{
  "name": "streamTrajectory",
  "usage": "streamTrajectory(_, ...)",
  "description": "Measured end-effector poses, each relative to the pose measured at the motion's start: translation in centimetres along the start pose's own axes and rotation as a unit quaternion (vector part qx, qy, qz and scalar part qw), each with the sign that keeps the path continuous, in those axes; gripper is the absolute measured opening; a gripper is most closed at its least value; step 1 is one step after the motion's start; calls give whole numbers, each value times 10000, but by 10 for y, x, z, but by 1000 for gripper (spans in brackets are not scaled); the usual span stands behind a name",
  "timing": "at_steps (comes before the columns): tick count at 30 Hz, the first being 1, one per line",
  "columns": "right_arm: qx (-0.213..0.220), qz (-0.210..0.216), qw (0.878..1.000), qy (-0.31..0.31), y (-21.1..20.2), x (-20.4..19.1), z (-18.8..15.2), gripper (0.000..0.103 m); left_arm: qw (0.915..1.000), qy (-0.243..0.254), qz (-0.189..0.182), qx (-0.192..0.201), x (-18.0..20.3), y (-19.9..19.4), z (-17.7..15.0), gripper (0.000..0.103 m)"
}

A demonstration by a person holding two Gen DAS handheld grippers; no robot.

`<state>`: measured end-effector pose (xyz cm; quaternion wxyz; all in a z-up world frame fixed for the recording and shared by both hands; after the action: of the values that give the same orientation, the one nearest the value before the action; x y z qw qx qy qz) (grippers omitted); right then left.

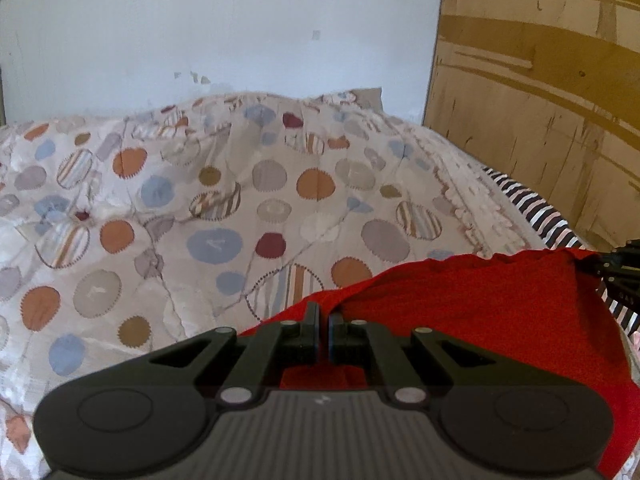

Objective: Fold small clothes
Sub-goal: 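Lower the hem onto the sweater body and open both tools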

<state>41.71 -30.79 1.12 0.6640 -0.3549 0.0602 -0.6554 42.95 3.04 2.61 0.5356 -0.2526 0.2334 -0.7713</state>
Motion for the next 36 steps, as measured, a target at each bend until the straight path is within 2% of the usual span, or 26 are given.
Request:
streamTrajectory(8,-279,92,9996,-20,29,-10,-9,5,9993,-160,-85,-314,-13,31,-6,4)
streamTrajectory(11,-357,115,9993,-11,37,-11,-10,7,9982,-231,-300,-457,-20,37,-6,5)
streamTrajectory(12,-381,138,9992,5,39,-10,-10,11,9978,-261,-373,-490,-21,38,-5,7)
streamTrajectory(14,-432,195,9988,85,45,-7,-10,17,9970,-338,-461,-526,-26,39,-4,19)
streamTrajectory(15,-438,249,9987,122,47,-6,-11,18,9970,-388,-450,-505,-28,38,-3,46)
streamTrajectory(16,-435,308,9985,134,49,-5,-11,19,9973,-440,-384,-438,-30,36,-3,77)
streamTrajectory(18,-417,323,9985,144,52,-2,-11,29,9986,-496,-136,-114,-33,27,-3,90)
streamTrajectory(20,-446,318,9982,227,55,2,-11,37,9991,-392,-160,-12,-34,21,-2,92)
streamTrajectory(22,-487,372,9972,420,58,9,-11,47,9991,-401,-155,14,-36,18,-1,98)
streamTrajectory(26,-297,753,9902,1135,50,31,-12,92,9986,-449,-203,191,-39,5,-5,102)
streamTrajectory(27,-216,844,9879,1284,45,36,-14,100,9985,-438,-240,223,-39,2,-9,102)
streamTrajectory(32,123,1645,9690,1838,15,56,-41,102,9980,-334,-502,184,-37,-8,-38,103)
streamTrajectory(34,239,1744,9671,1838,7,56,-53,102,9975,-221,-648,170,-35,-8,-52,103)
streamTrajectory(36,238,1673,9692,1792,5,54,-60,99,9980,-110,-603,143,-32,-5,-62,102)
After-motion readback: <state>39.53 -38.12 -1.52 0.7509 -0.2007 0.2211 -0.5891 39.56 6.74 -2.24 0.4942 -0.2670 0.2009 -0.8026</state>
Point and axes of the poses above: each gripper's, at about its wrist camera, not at the fingertips, and y roughly the way its jaws point, x to its right, z to its top, the point moved 2 cm from there along y, roughly the way its jaws point, and after that the axes turned 7 degrees about -z, right-handed, at the moved point
